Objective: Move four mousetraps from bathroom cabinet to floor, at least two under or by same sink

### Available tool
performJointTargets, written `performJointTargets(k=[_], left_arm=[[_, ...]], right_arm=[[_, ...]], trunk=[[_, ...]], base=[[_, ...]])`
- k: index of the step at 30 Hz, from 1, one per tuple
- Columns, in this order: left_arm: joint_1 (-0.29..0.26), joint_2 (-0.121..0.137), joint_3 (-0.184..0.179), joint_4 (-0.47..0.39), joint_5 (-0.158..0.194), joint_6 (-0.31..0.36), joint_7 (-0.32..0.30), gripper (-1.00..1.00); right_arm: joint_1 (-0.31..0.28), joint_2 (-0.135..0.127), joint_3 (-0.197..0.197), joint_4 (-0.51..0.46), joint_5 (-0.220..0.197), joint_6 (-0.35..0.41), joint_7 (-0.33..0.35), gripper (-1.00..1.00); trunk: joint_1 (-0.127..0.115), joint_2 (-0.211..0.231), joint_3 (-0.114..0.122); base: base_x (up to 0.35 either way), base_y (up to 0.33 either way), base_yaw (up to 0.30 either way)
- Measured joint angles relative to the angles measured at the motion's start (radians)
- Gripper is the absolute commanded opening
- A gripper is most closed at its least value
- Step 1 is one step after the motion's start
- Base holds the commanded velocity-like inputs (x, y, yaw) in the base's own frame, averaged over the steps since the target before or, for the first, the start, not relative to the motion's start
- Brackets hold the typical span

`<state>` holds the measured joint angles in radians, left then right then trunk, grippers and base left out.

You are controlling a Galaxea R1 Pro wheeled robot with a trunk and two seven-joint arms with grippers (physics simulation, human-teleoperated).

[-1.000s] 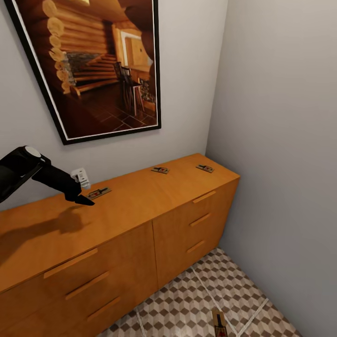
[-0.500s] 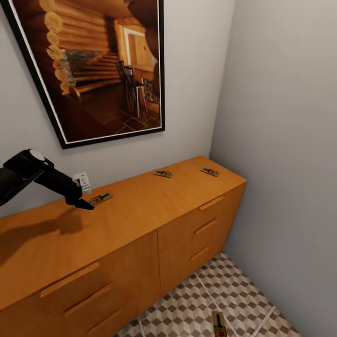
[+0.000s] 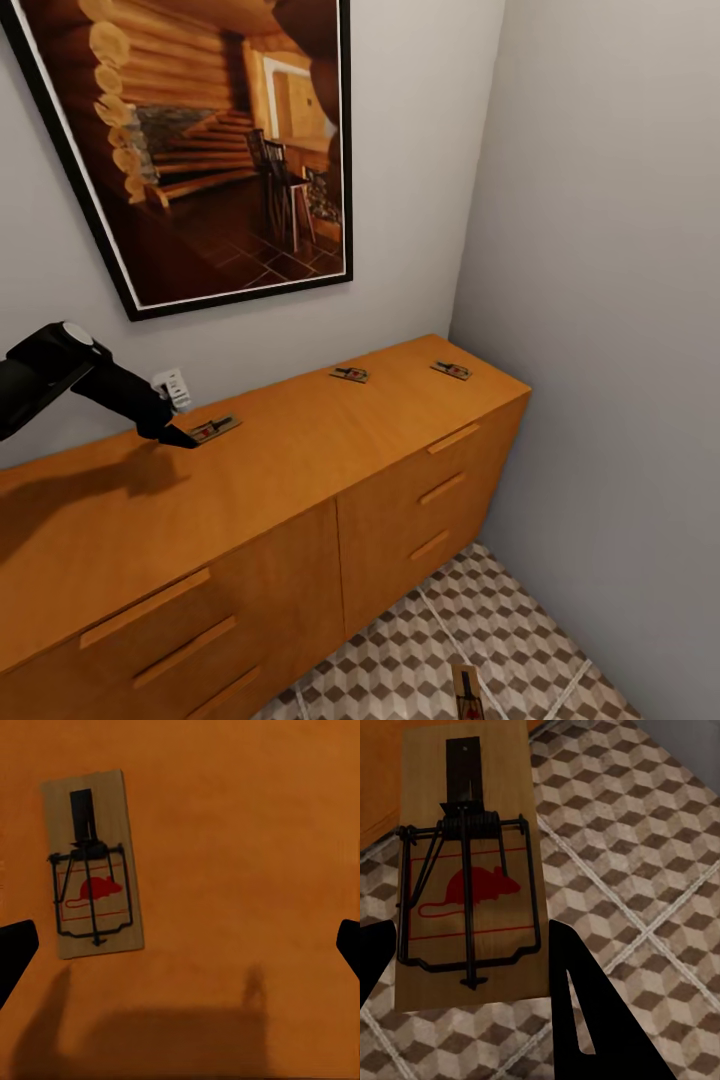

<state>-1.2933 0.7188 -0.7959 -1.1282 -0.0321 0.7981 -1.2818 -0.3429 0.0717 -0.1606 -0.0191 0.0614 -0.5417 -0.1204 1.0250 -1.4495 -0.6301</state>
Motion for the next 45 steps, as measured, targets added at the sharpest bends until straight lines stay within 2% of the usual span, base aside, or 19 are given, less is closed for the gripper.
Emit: performJointTargets(k=[7,9,14,18,36,45], left_arm=[[0.0,0.0,0.007,0.035,-0.001,0.0,0.004,1.0],[-0.001,0.0,0.019,0.037,-0.001,0.0,0.004,1.0],[0.0,-0.001,0.081,0.039,-0.001,0.0,0.004,1.0],[0.0,-0.001,0.098,0.039,-0.001,0.0,0.003,1.0],[0.0,-0.002,0.101,0.046,-0.001,0.0,0.003,1.0],[0.0,-0.002,0.102,0.054,-0.001,0.0,0.003,1.0]], right_arm=[[0.0,0.0,0.0,0.0,0.0,0.0,0.0,-1.0],[0.0,0.0,0.0,0.0,0.0,0.0,0.0,-1.0],[0.0,0.0,0.0,0.0,0.0,0.0,0.0,-1.0],[0.0,0.0,0.0,0.0,0.0,0.0,0.0,-1.0],[0.0,0.0,0.0,0.0,0.0,0.0,0.0,-1.0],[0.0,0.0,0.0,0.0,0.0,0.0,0.0,-1.0]], trunk=[[0.0,0.0,0.0],[0.0,0.0,0.0],[0.0,0.0,0.0],[0.0,0.0,0.0],[0.0,0.0,-0.001],[0.0,0.0,-0.011]], base=[[0.0,0.0,0.0],[0.0,0.0,0.0],[0.0,0.0,0.0],[0.0,0.0,0.0],[0.0,0.0,0.0],[0.0,0.0,0.0]])
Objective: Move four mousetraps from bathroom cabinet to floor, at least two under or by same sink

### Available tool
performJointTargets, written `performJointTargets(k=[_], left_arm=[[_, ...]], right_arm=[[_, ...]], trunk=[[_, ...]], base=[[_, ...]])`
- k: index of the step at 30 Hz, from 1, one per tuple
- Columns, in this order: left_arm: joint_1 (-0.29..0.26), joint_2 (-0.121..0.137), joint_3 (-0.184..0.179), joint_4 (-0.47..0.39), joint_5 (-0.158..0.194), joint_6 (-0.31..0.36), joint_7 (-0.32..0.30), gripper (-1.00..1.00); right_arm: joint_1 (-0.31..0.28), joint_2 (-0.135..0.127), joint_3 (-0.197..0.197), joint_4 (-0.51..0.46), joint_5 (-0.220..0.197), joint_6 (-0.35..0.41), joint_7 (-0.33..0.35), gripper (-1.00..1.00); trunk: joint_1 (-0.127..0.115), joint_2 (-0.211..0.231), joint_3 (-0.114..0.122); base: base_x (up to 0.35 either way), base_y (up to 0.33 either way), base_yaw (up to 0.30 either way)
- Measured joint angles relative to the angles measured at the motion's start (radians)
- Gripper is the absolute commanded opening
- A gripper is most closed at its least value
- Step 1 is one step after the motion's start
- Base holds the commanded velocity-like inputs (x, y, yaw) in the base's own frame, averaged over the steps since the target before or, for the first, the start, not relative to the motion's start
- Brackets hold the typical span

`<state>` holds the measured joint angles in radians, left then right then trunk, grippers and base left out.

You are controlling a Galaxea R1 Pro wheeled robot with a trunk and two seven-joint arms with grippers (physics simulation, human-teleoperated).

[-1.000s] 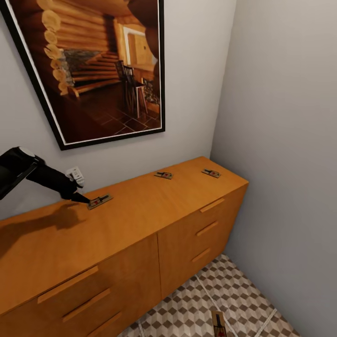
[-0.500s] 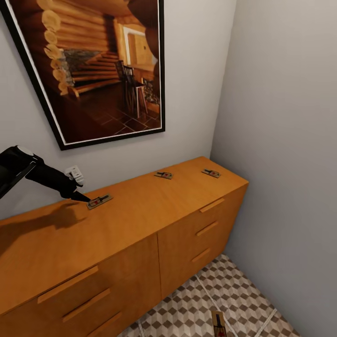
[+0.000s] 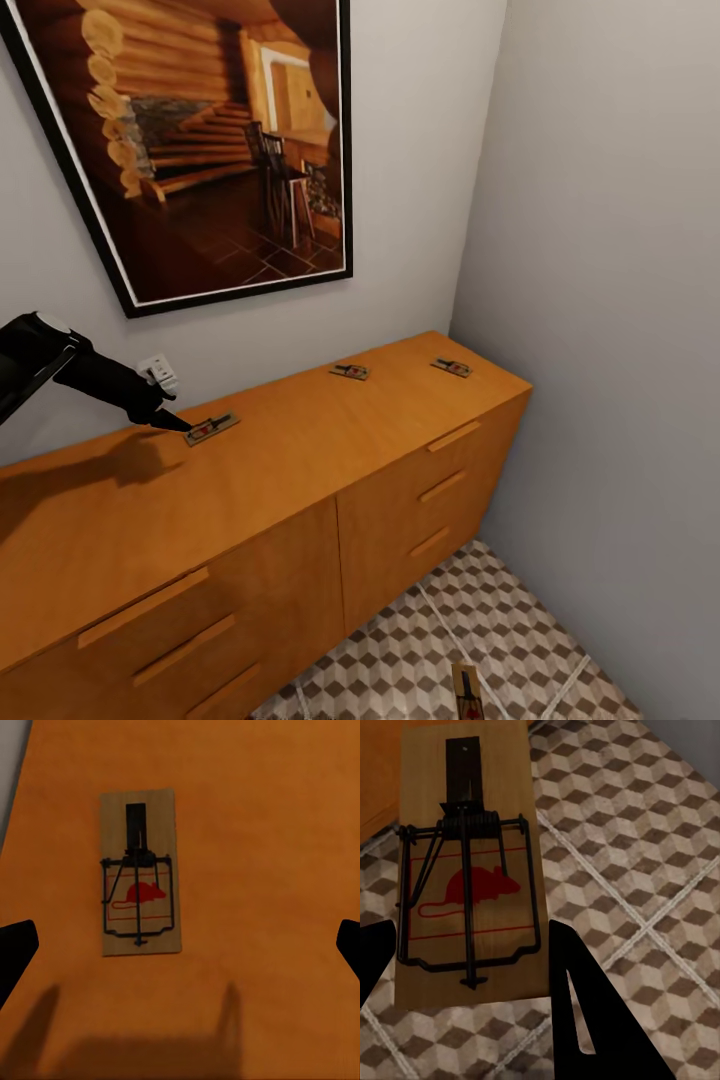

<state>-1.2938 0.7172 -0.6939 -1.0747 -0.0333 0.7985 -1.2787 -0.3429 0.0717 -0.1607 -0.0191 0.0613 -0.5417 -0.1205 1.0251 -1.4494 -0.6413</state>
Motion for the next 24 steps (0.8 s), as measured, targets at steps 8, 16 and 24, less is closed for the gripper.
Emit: performJointTargets(k=[8,16,24], left_arm=[[0.0,0.0,0.001,0.0,0.0,0.0,0.0,1.0],[0.0,0.0,0.0,0.001,0.0,0.0,0.0,1.0],[0.0,0.0,-0.001,0.018,0.0,0.0,0.0,1.0]], right_arm=[[0.0,0.0,0.0,0.0,0.0,0.0,-0.001,-1.0],[0.0,0.0,0.0,0.0,0.0,0.0,-0.001,-1.0],[0.0,0.0,0.0,0.0,0.0,0.0,-0.001,-1.0]], trunk=[[0.0,0.0,-0.012],[0.0,0.0,-0.021],[0.0,0.0,-0.023]], base=[[0.0,0.0,0.0],[0.044,0.0,0.0],[0.022,0.0,0.0]])
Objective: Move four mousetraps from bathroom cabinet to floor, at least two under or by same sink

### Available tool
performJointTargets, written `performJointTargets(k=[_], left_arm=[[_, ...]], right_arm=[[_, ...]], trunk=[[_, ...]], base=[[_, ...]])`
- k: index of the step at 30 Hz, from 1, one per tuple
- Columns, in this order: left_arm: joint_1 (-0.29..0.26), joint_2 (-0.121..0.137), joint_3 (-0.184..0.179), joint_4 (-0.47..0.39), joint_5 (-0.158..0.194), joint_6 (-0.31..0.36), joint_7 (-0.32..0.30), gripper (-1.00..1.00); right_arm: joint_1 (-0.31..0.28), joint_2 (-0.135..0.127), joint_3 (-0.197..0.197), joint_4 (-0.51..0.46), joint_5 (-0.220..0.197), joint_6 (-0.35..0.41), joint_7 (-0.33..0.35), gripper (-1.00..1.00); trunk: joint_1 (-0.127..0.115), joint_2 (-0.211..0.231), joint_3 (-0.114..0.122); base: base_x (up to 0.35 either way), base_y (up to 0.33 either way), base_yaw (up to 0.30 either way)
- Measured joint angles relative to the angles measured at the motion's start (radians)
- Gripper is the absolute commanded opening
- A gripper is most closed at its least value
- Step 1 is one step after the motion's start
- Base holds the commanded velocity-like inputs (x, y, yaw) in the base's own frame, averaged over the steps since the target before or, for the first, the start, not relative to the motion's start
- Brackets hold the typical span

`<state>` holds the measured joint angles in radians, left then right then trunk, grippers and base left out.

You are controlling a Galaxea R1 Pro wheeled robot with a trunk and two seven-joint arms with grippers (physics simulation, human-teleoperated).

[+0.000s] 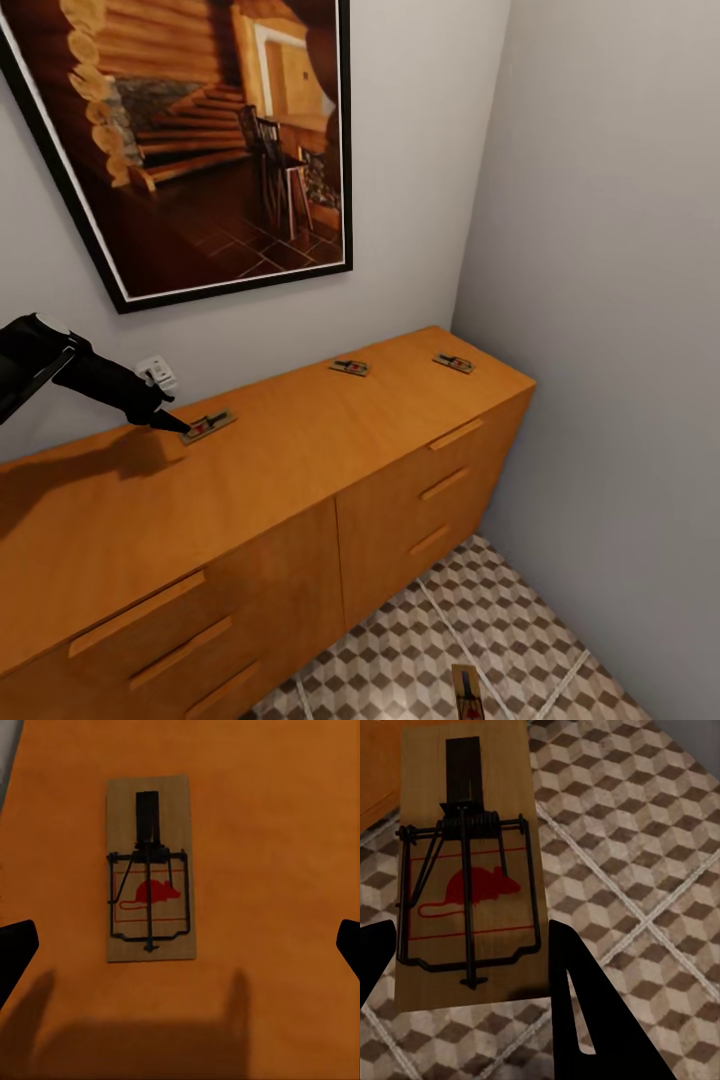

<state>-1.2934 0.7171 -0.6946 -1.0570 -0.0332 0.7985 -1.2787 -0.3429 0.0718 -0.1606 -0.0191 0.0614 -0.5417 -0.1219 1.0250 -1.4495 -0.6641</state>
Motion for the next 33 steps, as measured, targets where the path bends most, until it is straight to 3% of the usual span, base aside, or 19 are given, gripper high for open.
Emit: performJointTargets(k=[23,33], left_arm=[[0.0,-0.008,-0.001,0.012,0.0,0.0,0.002,1.0],[0.0,-0.027,-0.003,0.036,-0.001,0.0,0.004,1.0]], right_arm=[[0.0,0.001,0.002,0.0,0.0,0.0,0.0,-1.0],[0.0,0.001,0.001,0.0,0.0,0.0,0.0,-1.0]], trunk=[[0.0,0.0,0.0],[0.0,0.0,0.0]], base=[[0.017,0.0,0.0],[0.043,0.0,0.0]])
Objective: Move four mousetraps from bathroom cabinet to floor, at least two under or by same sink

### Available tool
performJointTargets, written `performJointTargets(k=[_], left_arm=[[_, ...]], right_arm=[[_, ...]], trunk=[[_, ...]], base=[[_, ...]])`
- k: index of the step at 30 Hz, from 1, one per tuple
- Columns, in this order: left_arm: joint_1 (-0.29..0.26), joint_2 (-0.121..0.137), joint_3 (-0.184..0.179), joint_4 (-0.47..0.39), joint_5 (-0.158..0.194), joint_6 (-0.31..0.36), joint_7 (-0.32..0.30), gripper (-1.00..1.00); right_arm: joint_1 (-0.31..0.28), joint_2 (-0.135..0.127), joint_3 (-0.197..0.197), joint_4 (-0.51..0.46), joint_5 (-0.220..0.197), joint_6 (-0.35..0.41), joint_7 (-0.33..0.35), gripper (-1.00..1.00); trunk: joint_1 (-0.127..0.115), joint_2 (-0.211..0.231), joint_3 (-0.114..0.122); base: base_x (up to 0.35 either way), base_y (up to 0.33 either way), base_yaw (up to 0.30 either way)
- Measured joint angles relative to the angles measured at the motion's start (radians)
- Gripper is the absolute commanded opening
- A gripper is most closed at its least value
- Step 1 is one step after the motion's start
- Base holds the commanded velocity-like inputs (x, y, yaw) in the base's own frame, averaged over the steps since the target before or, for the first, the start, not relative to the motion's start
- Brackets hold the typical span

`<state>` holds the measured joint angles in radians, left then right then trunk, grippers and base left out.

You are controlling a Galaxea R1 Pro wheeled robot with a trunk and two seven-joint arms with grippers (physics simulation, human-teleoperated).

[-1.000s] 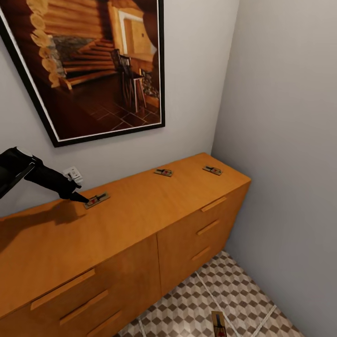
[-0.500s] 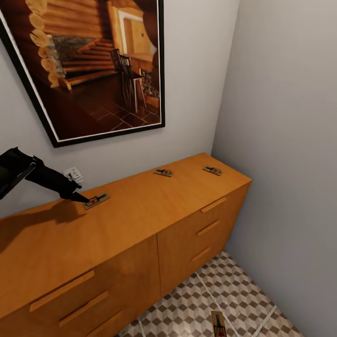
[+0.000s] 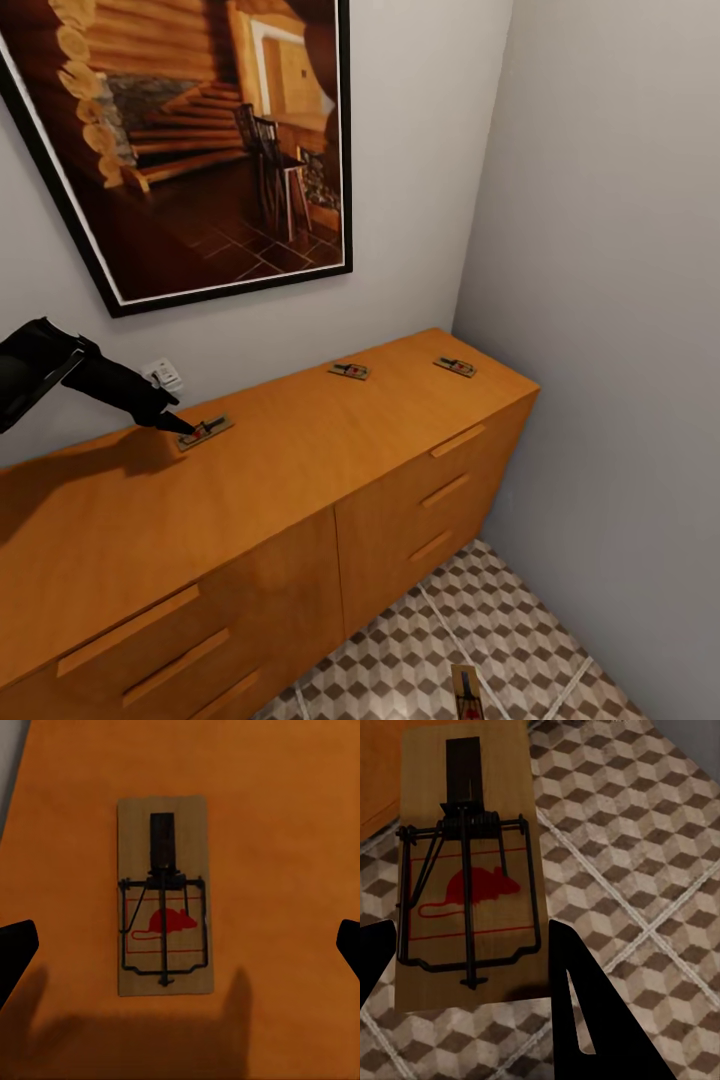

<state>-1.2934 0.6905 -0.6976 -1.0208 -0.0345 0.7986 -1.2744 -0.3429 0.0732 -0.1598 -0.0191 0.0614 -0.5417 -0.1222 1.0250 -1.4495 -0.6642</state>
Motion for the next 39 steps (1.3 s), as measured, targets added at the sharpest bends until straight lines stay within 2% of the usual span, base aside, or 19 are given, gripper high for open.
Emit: performJointTargets(k=[22,30,39], left_arm=[[0.0,-0.002,-0.002,0.026,-0.001,-0.001,0.012,1.0],[0.0,-0.002,-0.034,0.041,0.0,-0.001,0.042,1.0],[0.0,-0.007,-0.04,0.054,-0.012,0.0,0.044,1.0]], right_arm=[[0.0,0.0,0.0,0.0,0.0,0.0,0.0,-1.0],[0.0,0.0,0.001,0.0,0.0,0.0,-0.001,-1.0],[0.0,0.0,0.001,0.0,0.0,0.0,-0.001,-1.0]], trunk=[[0.0,0.0,-0.005],[0.0,0.0,-0.012],[0.0,0.0,-0.013]], base=[[0.001,0.0,0.0],[0.0,0.0,0.0],[0.0,0.0,0.0]])
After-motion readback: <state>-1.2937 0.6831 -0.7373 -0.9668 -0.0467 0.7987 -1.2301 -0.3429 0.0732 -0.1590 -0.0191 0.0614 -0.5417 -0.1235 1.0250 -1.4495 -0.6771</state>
